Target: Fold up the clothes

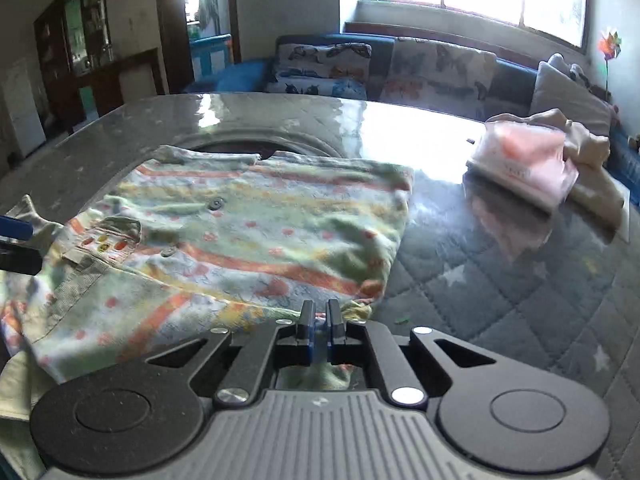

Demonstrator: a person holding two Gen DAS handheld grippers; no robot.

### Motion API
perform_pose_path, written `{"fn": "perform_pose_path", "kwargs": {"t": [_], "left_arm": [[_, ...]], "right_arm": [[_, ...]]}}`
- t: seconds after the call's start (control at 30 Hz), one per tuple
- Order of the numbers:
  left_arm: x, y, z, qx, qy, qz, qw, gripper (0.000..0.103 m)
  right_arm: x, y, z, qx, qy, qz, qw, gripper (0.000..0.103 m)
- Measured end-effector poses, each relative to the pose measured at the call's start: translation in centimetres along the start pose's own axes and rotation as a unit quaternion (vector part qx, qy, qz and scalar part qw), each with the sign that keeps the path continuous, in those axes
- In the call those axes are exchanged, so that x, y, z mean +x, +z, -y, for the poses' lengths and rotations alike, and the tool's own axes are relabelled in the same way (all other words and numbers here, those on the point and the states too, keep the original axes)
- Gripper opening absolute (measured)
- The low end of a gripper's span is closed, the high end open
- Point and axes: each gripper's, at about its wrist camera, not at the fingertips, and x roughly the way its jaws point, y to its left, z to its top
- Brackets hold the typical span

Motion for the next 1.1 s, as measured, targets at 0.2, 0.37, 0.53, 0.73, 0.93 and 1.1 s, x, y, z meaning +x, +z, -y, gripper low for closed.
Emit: {"fn": "perform_pose_path", "kwargs": {"t": [0.2, 0.37, 0.53, 0.73, 0.93, 1.1], "left_arm": [[0.7, -0.1, 2.0, 0.024, -0.029, -0.003, 0.9993, 0.101], [1.9, -0.5, 2.2, 0.036, -0.016, -0.013, 0.9992, 0.098], [2.9, -0.8, 2.1, 0.041, -0.003, -0.022, 0.9989, 0.094], [3.0, -1.3, 1.1, 0.030, 0.001, -0.027, 0.9992, 0.080], [3.2, -1.2, 1.7, 0.048, -0.006, -0.017, 0.9987, 0.043], [2.9, -1.2, 1.2, 0.043, 0.000, -0.018, 0.9989, 0.028]], "right_arm": [[-1.9, 0.0, -2.0, -0.020, 0.033, 0.013, 0.999, 0.012], [-1.2, -0.8, -5.8, -0.066, 0.071, 0.004, 0.995, 0.024], [-1.3, -1.5, -8.1, -0.096, 0.097, 0.003, 0.991, 0.024], [-2.5, -2.1, -9.5, -0.100, 0.114, 0.015, 0.988, 0.024], [-2.7, -2.9, -10.6, -0.118, 0.133, 0.003, 0.984, 0.028], [-4.2, -3.0, -10.5, -0.123, 0.145, 0.017, 0.982, 0.031]]}}
